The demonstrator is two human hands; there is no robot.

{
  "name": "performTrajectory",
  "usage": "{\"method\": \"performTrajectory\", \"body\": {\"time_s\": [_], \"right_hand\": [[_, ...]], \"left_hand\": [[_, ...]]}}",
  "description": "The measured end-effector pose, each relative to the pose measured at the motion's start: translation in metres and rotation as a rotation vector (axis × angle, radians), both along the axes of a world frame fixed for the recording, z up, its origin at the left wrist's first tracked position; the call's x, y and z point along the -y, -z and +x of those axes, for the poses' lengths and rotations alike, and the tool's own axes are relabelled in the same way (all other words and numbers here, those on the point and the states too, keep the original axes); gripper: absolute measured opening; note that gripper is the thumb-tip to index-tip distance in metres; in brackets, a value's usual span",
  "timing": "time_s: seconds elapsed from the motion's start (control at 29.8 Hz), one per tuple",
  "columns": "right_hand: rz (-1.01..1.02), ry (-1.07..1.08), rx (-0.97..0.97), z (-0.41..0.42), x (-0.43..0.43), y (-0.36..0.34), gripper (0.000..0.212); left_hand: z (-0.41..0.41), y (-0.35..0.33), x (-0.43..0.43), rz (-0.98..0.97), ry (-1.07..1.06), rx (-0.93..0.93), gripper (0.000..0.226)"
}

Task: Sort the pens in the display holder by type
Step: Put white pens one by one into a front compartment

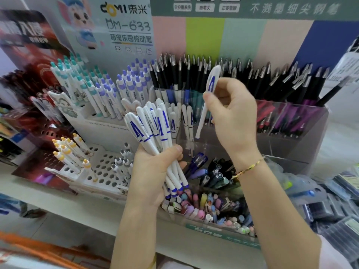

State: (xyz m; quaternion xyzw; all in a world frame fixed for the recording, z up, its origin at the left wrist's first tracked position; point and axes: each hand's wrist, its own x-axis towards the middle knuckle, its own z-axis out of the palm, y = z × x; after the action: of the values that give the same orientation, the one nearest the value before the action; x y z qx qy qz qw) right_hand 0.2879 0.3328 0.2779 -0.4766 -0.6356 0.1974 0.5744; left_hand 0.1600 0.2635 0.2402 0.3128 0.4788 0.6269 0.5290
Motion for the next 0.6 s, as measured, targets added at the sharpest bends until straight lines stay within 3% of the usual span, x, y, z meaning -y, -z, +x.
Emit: {"method": "performTrajectory", "body": {"time_s": [0.13, 0.27, 0.5, 0.6], "right_hand": [[-0.111, 0.163, 0.530, -0.006, -0.007, 0.024, 0.012], [-0.248, 0.310, 0.802, -0.014, -0.008, 0.032, 0.024], [-0.270, 0.329, 0.781, -0.014, -0.004, 0.024, 0.027], [-0.187, 0.154, 0.532, -0.008, 0.005, 0.018, 0.029]], "left_hand": [[0.002, 0.000, -0.001, 0.009, 0.017, -0.009, 0.026], [0.003, -0.002, 0.001, 0.021, 0.061, -0.037, 0.029], [0.005, -0.005, 0.003, -0.011, 0.133, -0.003, 0.022], [0.007, -0.006, 0.003, -0.018, 0.171, 0.027, 0.021]]}}
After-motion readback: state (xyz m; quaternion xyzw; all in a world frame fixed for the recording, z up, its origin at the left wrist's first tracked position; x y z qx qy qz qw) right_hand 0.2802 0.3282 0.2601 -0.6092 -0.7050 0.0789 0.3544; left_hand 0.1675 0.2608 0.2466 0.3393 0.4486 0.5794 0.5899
